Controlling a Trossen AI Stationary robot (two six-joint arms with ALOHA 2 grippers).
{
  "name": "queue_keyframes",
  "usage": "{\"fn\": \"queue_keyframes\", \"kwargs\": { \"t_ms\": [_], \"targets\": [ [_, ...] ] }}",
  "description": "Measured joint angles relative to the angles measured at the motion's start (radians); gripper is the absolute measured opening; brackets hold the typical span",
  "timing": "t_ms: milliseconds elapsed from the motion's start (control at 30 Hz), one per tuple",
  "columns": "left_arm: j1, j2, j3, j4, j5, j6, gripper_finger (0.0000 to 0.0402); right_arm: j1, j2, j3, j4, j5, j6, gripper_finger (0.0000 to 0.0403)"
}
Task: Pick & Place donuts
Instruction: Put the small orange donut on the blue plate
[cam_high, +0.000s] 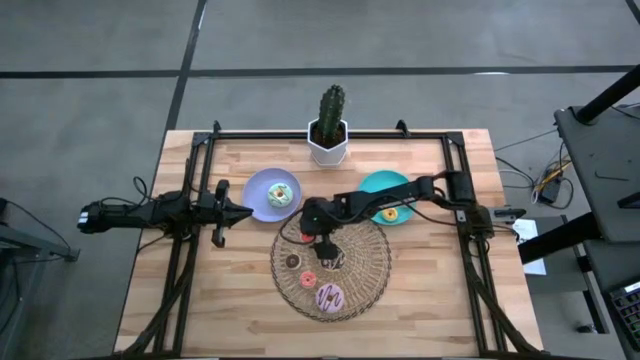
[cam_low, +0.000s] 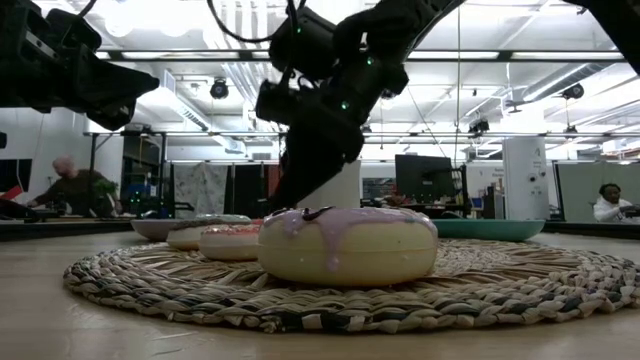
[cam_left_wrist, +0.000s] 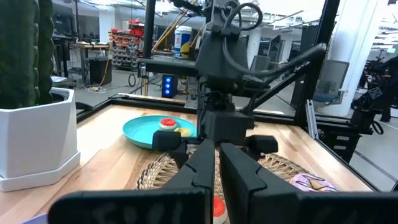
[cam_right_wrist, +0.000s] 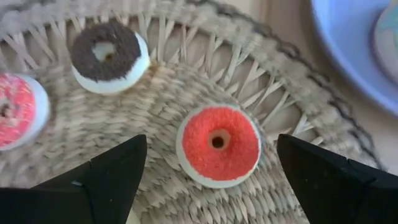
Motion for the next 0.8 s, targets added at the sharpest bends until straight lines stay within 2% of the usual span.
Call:
{"fn": "queue_keyframes", "kwargs": {
  "t_ms": [800],
  "targets": [
    [0.000,0.000,0.000,0.000,0.000,0.000,0.0000,-0.009,0.041,0.000,0.016,-0.002,-0.007,0.0327]
  ]
}}
